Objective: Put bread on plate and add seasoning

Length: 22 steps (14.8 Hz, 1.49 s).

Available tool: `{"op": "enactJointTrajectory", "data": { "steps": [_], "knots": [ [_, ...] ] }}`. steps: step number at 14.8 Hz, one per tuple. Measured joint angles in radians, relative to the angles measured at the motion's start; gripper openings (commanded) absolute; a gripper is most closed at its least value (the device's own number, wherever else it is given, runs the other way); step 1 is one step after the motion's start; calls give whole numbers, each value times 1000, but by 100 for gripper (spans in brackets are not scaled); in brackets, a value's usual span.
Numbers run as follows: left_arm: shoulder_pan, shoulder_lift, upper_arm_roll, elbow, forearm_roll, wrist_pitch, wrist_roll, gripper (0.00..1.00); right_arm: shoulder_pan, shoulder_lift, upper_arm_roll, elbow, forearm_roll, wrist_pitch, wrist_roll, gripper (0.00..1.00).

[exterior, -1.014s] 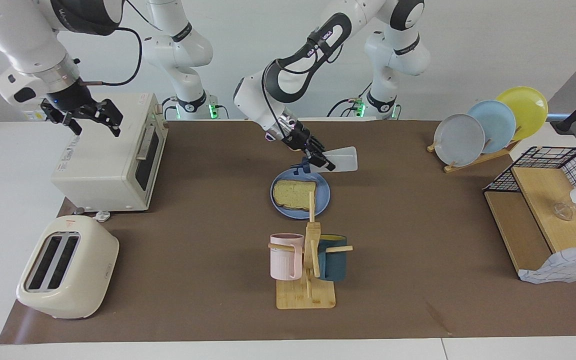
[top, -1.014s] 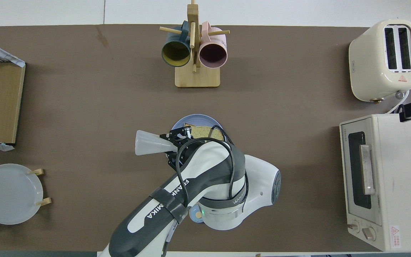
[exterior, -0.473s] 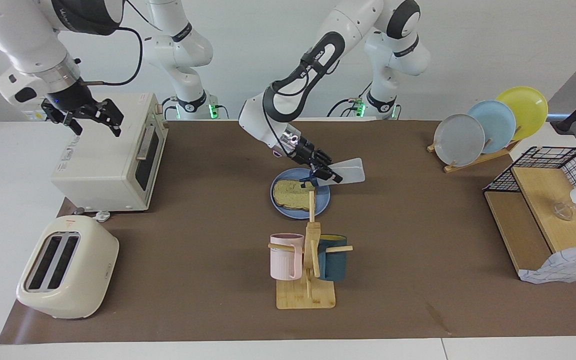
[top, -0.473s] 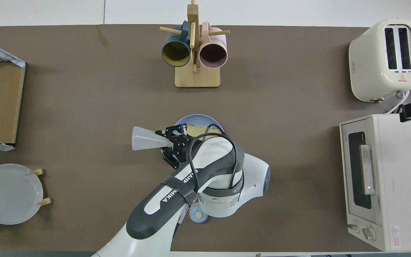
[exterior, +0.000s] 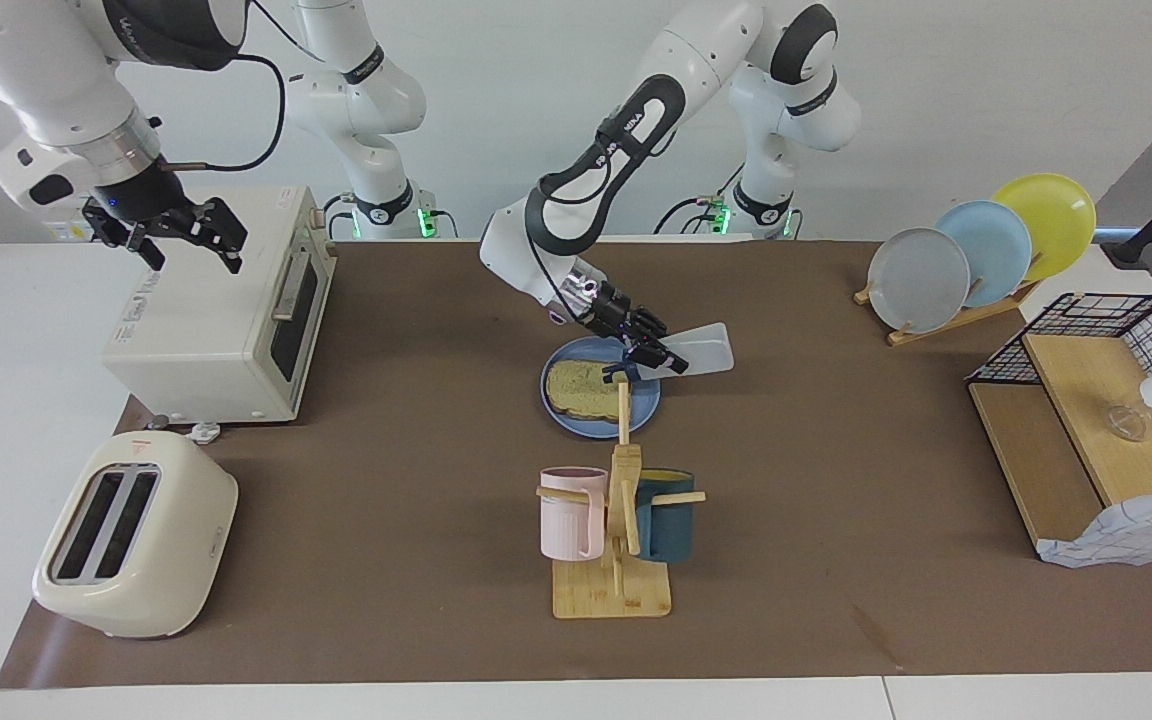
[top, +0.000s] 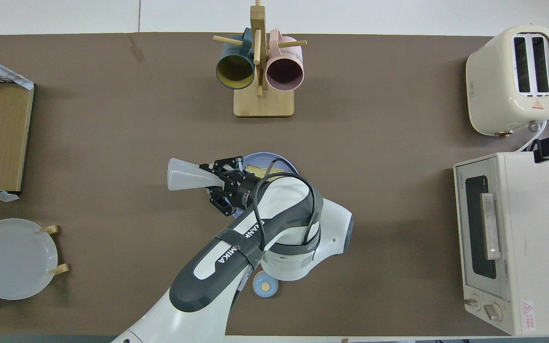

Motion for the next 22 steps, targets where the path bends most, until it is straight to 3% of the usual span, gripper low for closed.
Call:
{"op": "enactJointTrajectory", "data": {
  "steps": [9,22],
  "knots": [
    [0,0,46,0,84,-29,0,0,0,0,0,0,0,0,0,100],
    [-145,-3,32,2,4,-78,0,0,0,0,0,0,0,0,0,100]
  ]
}}
